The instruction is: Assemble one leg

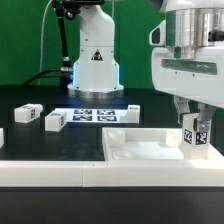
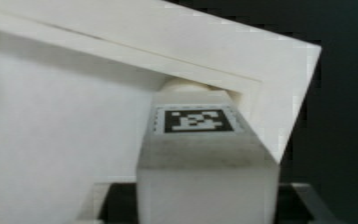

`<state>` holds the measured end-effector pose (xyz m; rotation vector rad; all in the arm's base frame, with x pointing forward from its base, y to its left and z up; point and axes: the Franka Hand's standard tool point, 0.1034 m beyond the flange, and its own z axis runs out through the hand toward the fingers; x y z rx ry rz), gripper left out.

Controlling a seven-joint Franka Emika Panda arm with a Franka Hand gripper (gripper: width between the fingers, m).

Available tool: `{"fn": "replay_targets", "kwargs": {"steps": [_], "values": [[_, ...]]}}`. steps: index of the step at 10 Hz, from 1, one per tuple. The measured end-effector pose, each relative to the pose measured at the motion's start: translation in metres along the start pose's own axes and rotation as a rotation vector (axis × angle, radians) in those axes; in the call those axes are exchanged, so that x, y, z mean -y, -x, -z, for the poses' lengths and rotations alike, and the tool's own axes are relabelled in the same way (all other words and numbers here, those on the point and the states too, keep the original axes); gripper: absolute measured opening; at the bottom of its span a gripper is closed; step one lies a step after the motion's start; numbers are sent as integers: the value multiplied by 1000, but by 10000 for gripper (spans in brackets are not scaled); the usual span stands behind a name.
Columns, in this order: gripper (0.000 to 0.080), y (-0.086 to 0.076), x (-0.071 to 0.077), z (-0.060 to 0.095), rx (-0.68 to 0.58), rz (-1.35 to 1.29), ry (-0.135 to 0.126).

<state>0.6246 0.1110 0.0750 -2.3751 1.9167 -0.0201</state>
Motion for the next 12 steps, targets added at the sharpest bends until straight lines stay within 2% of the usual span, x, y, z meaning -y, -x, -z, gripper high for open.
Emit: {"fn": "replay_targets", "kwargs": {"steps": [3, 5, 6, 7, 8, 12], "values": [[292, 0, 0, 0, 0, -28, 1], [541, 1, 1, 0, 0, 28, -5], [541, 3, 2, -1, -2, 67, -8], [630, 5, 2, -1, -2, 195, -9], [644, 5, 3, -1, -4, 280, -15], [649, 11, 6, 1, -15, 733, -11]]}}
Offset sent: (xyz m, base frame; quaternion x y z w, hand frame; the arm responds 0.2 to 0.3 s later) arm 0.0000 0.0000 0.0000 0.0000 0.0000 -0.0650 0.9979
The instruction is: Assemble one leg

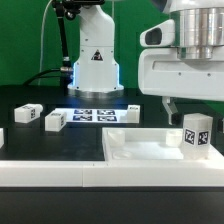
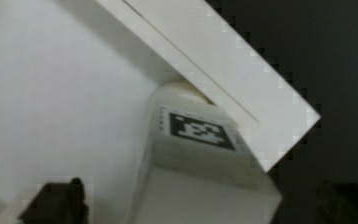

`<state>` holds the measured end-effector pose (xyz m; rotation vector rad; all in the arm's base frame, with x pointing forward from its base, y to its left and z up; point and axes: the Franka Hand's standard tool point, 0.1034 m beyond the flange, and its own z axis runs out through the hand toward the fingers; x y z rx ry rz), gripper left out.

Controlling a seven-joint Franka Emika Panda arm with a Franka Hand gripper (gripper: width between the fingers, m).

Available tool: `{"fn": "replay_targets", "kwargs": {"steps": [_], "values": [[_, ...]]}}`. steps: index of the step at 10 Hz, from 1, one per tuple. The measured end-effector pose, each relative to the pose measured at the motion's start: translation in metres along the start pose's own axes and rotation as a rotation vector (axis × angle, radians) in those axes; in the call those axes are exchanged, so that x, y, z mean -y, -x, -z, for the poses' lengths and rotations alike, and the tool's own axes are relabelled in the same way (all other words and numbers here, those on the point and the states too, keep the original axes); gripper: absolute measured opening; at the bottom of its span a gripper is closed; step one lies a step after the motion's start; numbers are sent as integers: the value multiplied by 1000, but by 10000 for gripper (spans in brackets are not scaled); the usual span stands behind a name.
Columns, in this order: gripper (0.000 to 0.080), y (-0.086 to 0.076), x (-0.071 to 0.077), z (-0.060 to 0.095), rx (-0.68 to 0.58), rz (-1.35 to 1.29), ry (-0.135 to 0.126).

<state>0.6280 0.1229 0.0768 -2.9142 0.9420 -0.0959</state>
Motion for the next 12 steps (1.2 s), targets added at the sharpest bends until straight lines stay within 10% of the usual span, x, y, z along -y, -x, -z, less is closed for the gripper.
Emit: {"fn": "replay_targets", "kwargs": {"steps": [12], "values": [[649, 2, -1, 0, -2, 779, 15]]}}
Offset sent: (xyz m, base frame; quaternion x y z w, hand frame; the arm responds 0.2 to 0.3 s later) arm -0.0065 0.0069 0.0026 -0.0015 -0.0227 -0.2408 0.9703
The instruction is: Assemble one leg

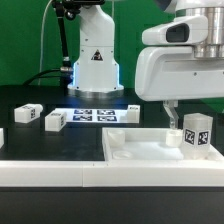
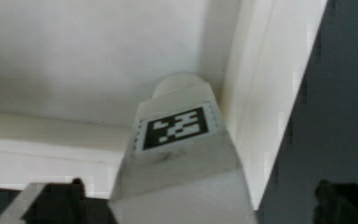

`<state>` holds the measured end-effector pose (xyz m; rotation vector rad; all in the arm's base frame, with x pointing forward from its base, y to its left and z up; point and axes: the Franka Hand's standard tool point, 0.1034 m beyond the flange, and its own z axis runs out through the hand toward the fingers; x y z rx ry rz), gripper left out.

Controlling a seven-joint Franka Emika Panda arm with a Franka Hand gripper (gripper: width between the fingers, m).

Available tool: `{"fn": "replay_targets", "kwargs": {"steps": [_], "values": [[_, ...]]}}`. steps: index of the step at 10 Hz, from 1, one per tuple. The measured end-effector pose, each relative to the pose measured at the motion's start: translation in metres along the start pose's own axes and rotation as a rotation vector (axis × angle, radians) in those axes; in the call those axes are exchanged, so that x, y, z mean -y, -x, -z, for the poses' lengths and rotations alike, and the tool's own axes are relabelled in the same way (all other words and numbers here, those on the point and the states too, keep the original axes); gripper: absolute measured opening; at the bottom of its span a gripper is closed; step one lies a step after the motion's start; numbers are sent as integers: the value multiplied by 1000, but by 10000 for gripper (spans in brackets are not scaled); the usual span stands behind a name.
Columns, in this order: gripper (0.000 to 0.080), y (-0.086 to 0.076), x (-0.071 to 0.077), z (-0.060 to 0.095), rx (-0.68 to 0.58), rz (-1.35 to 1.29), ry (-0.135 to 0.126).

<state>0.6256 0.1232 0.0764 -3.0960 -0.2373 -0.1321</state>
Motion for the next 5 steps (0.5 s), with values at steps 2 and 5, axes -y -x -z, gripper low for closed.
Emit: {"fn": "replay_targets", "kwargs": {"steps": [2, 5], "values": [[387, 0, 0, 0, 0, -1, 0], [290, 0, -2, 0, 0, -42, 1]]}}
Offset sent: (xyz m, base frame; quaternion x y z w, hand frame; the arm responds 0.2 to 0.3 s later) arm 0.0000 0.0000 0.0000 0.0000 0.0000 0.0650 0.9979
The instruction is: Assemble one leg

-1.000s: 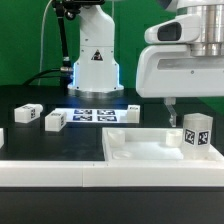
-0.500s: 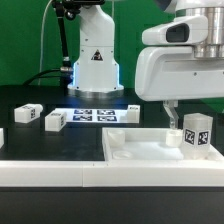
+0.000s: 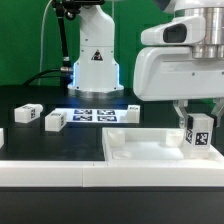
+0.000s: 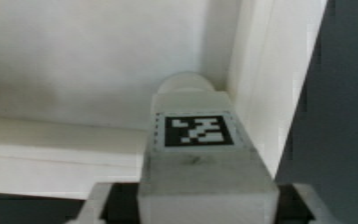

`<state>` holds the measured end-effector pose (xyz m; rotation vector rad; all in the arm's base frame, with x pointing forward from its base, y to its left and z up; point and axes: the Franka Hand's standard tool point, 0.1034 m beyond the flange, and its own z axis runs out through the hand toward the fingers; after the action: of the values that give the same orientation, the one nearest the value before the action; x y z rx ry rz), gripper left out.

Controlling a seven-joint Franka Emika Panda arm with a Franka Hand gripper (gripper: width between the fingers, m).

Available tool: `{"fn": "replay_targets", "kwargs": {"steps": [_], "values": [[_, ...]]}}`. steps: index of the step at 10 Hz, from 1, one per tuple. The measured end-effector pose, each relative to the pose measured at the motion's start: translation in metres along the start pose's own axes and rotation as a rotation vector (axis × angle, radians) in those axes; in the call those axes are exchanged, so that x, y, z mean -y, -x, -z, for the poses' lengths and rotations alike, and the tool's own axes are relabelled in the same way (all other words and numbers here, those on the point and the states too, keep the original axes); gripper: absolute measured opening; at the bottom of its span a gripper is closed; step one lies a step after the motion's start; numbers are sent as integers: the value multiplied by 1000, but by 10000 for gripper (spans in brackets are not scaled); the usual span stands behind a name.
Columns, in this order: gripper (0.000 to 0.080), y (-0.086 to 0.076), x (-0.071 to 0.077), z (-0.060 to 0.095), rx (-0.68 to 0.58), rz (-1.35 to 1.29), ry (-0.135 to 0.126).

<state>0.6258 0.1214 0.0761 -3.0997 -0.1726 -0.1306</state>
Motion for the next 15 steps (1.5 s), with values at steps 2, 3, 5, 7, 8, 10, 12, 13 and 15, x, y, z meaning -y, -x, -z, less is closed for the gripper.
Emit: {"fn": "replay_targets", "kwargs": {"steps": [2, 3, 5, 7, 8, 10, 12, 13, 15], "values": [[290, -1, -1, 1, -2, -205, 5], [290, -1, -2, 2, -3, -319, 8], [290, -1, -5, 2, -4, -570, -3], [290, 0, -6, 0, -1, -794, -12], [291, 1, -5, 0, -2, -931, -7], [291, 3, -3, 0, -6, -1149, 5], [291, 3, -2, 0, -10, -1378, 11], [291, 3, -3, 0, -9, -1400, 11], [291, 4, -2, 0, -6, -1494, 6]]}}
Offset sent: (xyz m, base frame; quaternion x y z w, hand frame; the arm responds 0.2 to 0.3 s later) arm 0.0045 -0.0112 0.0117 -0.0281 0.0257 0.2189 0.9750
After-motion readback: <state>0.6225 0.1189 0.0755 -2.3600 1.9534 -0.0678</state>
